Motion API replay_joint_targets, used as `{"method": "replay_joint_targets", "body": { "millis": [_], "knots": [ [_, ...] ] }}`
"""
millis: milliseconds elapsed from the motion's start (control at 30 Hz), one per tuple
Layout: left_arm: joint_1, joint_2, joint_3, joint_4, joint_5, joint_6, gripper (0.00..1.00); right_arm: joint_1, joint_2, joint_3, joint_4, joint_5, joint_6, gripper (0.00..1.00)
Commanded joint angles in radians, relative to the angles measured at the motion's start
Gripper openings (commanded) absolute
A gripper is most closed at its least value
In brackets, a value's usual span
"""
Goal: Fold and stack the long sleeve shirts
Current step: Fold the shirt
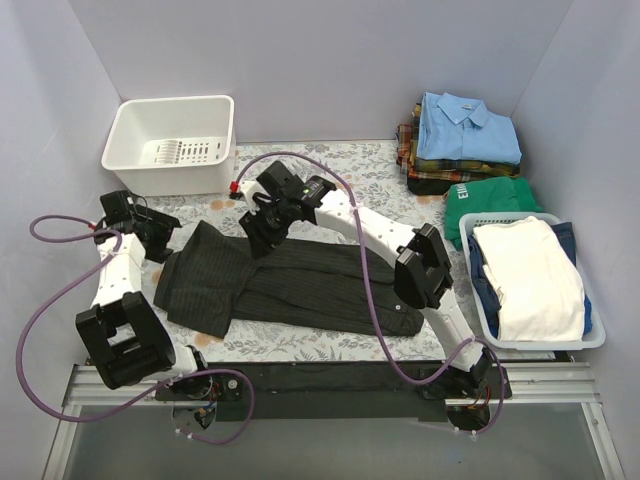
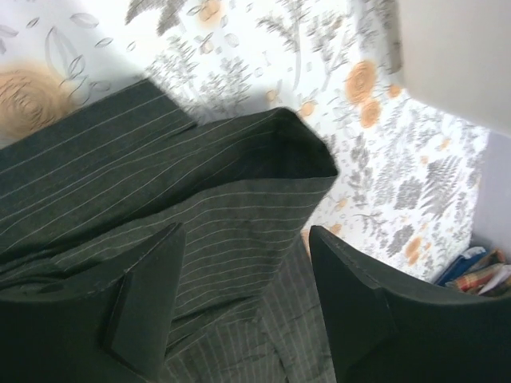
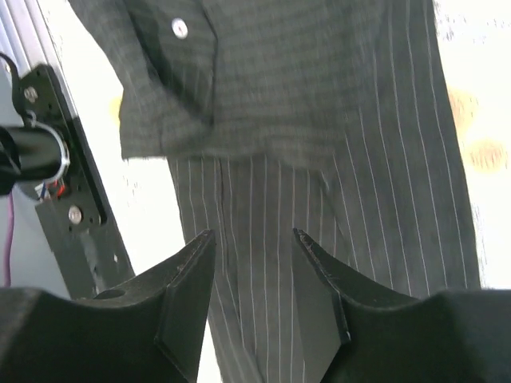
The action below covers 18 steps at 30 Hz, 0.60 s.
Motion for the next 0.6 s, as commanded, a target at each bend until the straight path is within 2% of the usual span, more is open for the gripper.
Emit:
{"method": "replay_joint_targets", "body": {
  "millis": [0, 167, 200, 300, 433, 567],
  "knots": [
    [0.003, -0.062, -0.082, -0.063, -0.048, -0.005, 0.63, 0.037, 0.014, 0.044, 0.088, -0.004, 0.041, 0.51],
    [0.003, -0.062, -0.170, -0.065, -0.039, -0.013, 0.62, 0.043, -0.042, -0.184, 0.131, 0.031, 0.150, 0.50],
    [0.003, -0.062, -0.178, -0.054, -0.040, -0.013, 0.62, 0.043, -0.058, -0.294, 0.145, 0.060, 0.155, 0.50],
    [0.004, -0.067, -0.199, -0.022, -0.002, -0.015, 0.62, 0.043, -0.096, -0.436, 0.145, 0.114, 0.149, 0.50],
    [0.004, -0.080, -0.196, -0.002, 0.030, -0.022, 0.62, 0.041, -0.102, -0.511, 0.145, 0.147, 0.142, 0.50],
    [0.004, -0.096, -0.192, -0.007, 0.046, -0.001, 0.62, 0.038, -0.104, -0.550, 0.121, 0.248, 0.149, 0.49]
  ]
}}
